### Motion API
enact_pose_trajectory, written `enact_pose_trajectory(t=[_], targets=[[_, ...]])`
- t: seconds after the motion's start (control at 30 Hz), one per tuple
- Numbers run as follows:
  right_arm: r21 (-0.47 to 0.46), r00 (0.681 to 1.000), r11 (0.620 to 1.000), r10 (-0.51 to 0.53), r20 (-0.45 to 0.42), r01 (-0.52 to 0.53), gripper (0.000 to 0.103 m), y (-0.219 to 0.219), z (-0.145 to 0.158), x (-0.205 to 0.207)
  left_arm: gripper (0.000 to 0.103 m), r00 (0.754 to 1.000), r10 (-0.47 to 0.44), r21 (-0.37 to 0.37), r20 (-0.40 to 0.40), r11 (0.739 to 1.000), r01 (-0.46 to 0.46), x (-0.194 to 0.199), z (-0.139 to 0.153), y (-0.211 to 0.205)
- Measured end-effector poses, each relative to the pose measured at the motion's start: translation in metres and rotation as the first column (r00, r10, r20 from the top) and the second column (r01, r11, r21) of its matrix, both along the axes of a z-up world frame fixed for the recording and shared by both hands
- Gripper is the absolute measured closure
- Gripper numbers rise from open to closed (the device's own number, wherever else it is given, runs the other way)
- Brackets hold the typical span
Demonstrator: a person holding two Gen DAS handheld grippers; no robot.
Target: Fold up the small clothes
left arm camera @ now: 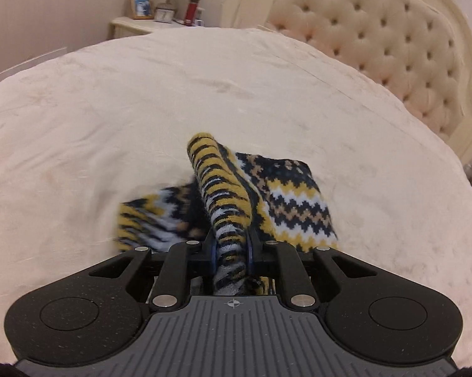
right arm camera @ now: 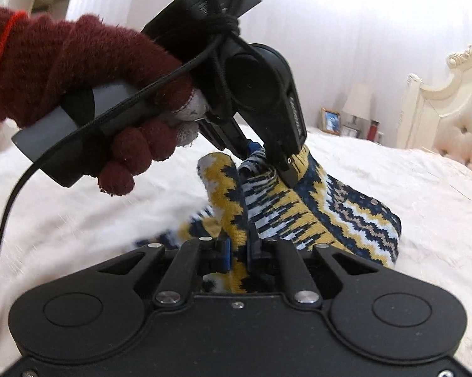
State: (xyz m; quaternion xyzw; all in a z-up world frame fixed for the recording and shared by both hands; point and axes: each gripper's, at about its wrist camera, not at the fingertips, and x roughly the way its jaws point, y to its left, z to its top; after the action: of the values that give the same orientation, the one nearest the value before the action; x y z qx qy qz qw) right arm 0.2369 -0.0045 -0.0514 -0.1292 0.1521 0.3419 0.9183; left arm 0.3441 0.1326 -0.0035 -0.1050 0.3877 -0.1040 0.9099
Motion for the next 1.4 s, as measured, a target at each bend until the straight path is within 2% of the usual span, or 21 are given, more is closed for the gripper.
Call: enact_pose_trajectory(t=[0.1,0.13,0.17,0.2,0.27,0.37,0.4,0.47,0.53,0.63,0.8,0.93,1.03,1.1,1.23,1.33,1.4], targets=[[-0.035,0.998,0.998,0.053,-0.03,-0.054,0.086,0.016,-0.012,-0.002,0.087,0.999,0.039,0.026,-0.035,0.999,-0.038,-0.002,-0.019,0.02],[-0.052,0.998,0.997,0.062,-0.032,-0.064,0.084,0.021,-0.019,-0.004,0.087,0.997,0.061,0.023,-0.054,0.998,-0.059,-0.002,-0.029,0.025],[-0.068,0.997,0.995,0.07,-0.04,-0.072,0.077,0.024,-0.026,-0.005,0.086,0.994,0.076,0.017,-0.073,0.997,-0.075,-0.001,-0.039,0.03],[-0.088,0.995,0.992,0.081,-0.058,-0.086,0.077,0.027,-0.031,-0.005,0.086,0.993,0.086,0.012,-0.087,0.996,-0.085,-0.001,-0.048,0.033],[-0.092,0.993,0.991,0.092,-0.072,-0.098,0.073,0.027,-0.037,-0.005,0.079,0.992,0.103,0.008,-0.077,0.995,-0.103,-0.002,-0.058,0.036],[-0.052,0.988,0.992,0.11,-0.108,-0.117,0.066,0.021,-0.036,0.002,0.072,0.992,0.117,0.01,-0.058,0.993,-0.116,-0.003,-0.061,0.037],[-0.039,0.984,0.99,0.131,-0.122,-0.137,0.061,0.019,-0.036,0.003,0.069,0.991,0.118,0.011,-0.059,0.993,-0.117,-0.003,-0.061,0.038],[-0.021,0.973,0.983,0.18,-0.143,-0.185,0.053,0.019,-0.035,0.005,0.057,0.991,0.119,0.029,-0.062,0.993,-0.117,-0.002,-0.06,0.042],[-0.005,0.963,0.974,0.224,-0.15,-0.227,0.053,0.018,-0.034,0.001,0.048,0.991,0.12,0.07,-0.06,0.991,-0.116,0.002,-0.058,0.042],[0.04,0.957,0.969,0.249,-0.148,-0.245,0.053,0.015,-0.026,-0.005,0.048,0.992,0.12,0.107,-0.037,0.988,-0.116,0.0,-0.052,0.044],[0.173,0.968,0.97,0.199,-0.151,-0.172,0.047,-0.009,-0.009,0.007,0.048,0.995,0.088,0.181,0.051,0.979,-0.096,-0.015,-0.03,0.035],[0.238,0.985,0.971,0.044,-0.167,-0.003,0.038,-0.038,-0.006,0.03,0.047,0.991,0.056,0.195,0.123,0.978,-0.08,-0.032,-0.011,0.024],[0.274,0.97,0.951,-0.076,-0.232,0.141,0.037,-0.061,-0.011,0.05,0.047,0.99,0.03,0.176,0.14,0.983,-0.055,-0.04,-0.007,0.012],[0.291,0.954,0.937,-0.111,-0.277,0.193,0.037,-0.074,-0.017,0.059,0.044,0.992,0.006,0.171,0.129,0.985,-0.029,-0.043,-0.012,0.003],[0.266,0.936,0.943,-0.106,-0.335,0.201,0.036,-0.079,-0.032,0.066,0.044,0.995,-0.029,0.184,0.099,0.983,0.011,-0.051,-0.032,-0.012],[0.166,0.933,0.976,-0.076,-0.353,0.142,0.035,-0.065,-0.043,0.065,0.044,0.997,-0.026,0.204,0.067,0.979,0.012,-0.059,-0.046,-0.013],[0.108,0.945,0.987,-0.079,-0.317,0.119,0.034,-0.057,-0.046,0.062,0.044,0.999,-0.018,0.189,0.048,0.982,0.009,-0.061,-0.051,-0.009]])
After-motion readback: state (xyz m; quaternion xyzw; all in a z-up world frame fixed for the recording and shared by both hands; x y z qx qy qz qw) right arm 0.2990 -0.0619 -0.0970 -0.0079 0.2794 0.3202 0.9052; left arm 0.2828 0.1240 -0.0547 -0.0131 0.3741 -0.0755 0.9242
